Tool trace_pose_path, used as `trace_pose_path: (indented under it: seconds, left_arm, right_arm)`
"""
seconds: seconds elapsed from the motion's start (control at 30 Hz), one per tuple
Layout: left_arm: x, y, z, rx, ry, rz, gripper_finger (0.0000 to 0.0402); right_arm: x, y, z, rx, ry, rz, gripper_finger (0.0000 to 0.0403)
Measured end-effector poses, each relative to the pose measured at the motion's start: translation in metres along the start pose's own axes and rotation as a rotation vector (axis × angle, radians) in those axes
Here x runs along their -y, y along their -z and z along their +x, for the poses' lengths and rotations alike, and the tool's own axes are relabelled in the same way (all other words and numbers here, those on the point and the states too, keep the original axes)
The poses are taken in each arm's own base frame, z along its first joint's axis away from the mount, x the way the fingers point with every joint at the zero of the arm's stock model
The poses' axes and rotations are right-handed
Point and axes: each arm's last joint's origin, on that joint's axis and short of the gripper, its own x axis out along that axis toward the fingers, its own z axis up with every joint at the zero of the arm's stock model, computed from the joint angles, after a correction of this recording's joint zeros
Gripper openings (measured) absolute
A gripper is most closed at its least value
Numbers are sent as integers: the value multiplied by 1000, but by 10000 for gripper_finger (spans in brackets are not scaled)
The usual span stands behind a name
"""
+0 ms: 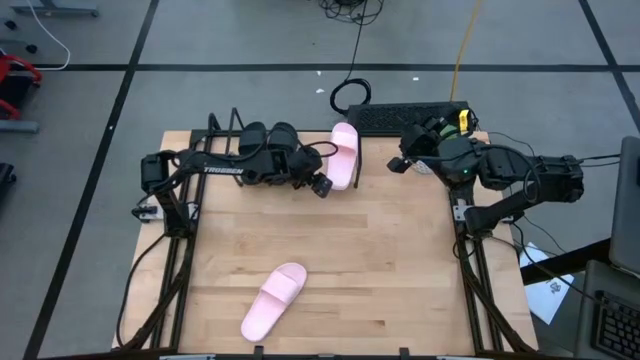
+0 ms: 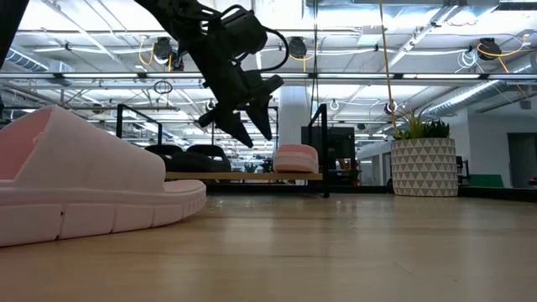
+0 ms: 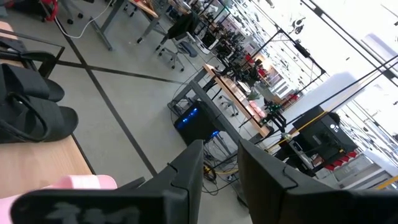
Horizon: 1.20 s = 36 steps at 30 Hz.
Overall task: Pick and place slides into the shelf
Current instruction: Adjust the pink slipper on the shelf
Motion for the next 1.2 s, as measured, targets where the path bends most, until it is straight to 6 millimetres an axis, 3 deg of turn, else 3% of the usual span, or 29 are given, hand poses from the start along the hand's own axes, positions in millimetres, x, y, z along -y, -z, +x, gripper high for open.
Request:
trace_pose_path:
  seconds: [0.37, 0.7, 1.2]
  left_arm:
    - [3, -4, 0, 42, 29, -51, 228]
    - [4, 3, 27, 29, 30, -98, 228]
    - [4, -2, 28, 64, 49, -123, 228]
  right_arm:
    - [0, 0, 0, 0, 0, 0, 91]
    - [0, 0, 0, 0, 0, -5, 91]
    - [0, 0, 0, 2, 1, -42, 91]
